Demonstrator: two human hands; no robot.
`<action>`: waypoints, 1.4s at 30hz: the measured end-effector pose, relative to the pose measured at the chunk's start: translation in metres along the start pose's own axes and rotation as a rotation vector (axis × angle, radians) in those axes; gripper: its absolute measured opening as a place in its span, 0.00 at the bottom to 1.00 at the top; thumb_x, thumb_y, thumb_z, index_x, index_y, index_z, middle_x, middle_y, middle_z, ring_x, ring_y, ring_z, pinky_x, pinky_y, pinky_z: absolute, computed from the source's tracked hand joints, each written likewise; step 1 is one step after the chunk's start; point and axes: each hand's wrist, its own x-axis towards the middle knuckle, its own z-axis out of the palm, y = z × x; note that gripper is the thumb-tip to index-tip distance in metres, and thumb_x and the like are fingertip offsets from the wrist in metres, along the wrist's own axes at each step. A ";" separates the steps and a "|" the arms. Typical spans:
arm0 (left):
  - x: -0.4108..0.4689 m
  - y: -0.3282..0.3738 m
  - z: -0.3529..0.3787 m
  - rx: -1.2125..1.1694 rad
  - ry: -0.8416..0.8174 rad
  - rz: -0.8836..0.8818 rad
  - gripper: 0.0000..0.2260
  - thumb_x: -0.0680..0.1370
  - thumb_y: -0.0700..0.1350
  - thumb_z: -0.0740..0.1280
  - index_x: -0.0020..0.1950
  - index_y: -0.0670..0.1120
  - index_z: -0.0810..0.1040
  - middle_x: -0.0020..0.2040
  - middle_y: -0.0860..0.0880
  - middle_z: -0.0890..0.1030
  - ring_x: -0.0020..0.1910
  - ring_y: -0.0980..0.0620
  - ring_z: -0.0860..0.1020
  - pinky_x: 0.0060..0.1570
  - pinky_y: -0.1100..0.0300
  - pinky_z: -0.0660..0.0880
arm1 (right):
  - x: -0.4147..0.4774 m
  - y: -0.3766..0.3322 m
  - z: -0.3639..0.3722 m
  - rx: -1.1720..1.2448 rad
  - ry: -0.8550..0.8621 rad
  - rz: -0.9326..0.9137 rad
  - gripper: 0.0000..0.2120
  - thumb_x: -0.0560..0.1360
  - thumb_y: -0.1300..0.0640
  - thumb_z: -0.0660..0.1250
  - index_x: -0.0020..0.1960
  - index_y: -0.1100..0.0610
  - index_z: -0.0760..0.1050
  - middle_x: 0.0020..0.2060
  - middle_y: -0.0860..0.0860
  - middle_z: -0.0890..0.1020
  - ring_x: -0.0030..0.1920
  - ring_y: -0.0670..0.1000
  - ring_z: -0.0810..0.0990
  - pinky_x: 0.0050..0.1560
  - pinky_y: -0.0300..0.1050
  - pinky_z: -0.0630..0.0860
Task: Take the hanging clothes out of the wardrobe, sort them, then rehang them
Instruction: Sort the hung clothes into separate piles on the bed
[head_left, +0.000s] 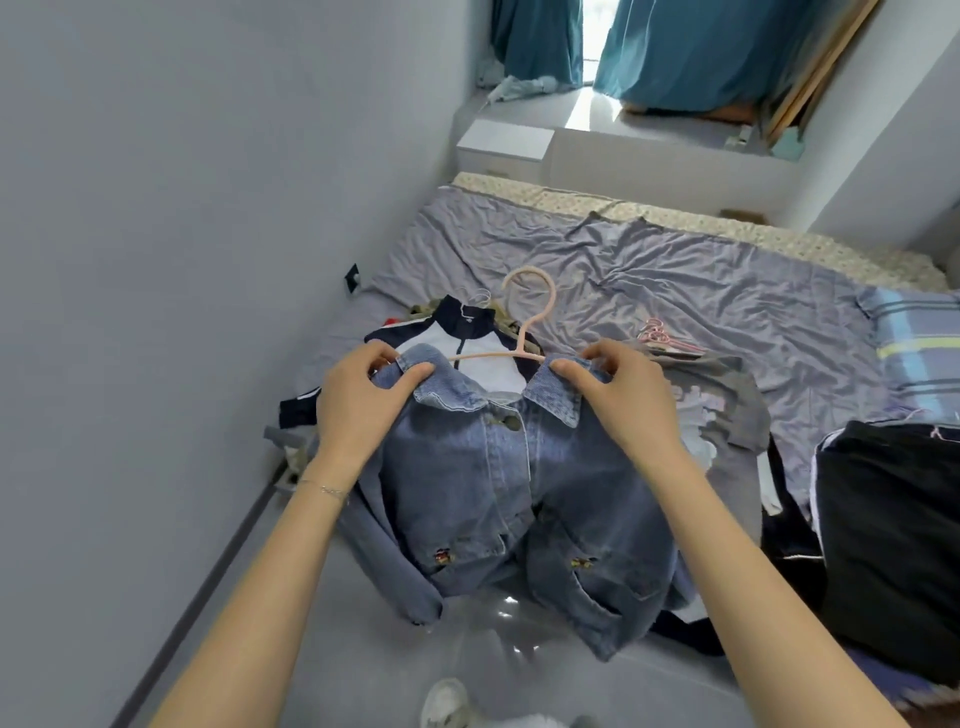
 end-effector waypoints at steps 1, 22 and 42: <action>0.011 -0.008 -0.012 -0.002 0.006 0.006 0.17 0.68 0.66 0.70 0.40 0.54 0.76 0.38 0.56 0.80 0.38 0.55 0.77 0.39 0.51 0.77 | 0.003 -0.014 0.012 0.013 0.006 -0.001 0.15 0.70 0.34 0.68 0.43 0.46 0.76 0.38 0.44 0.79 0.41 0.49 0.78 0.33 0.43 0.65; 0.256 -0.157 0.052 0.027 -0.095 -0.046 0.11 0.73 0.55 0.73 0.42 0.51 0.75 0.41 0.54 0.77 0.43 0.54 0.75 0.41 0.61 0.71 | 0.222 -0.012 0.209 0.126 -0.089 0.082 0.13 0.73 0.41 0.70 0.51 0.49 0.77 0.41 0.43 0.79 0.44 0.48 0.77 0.43 0.46 0.70; 0.410 -0.360 0.306 0.055 -0.296 -0.255 0.13 0.76 0.50 0.72 0.53 0.44 0.75 0.51 0.47 0.77 0.53 0.46 0.75 0.56 0.49 0.72 | 0.430 0.185 0.432 -0.070 -0.345 0.268 0.17 0.79 0.55 0.65 0.66 0.56 0.73 0.61 0.53 0.79 0.61 0.55 0.76 0.61 0.52 0.71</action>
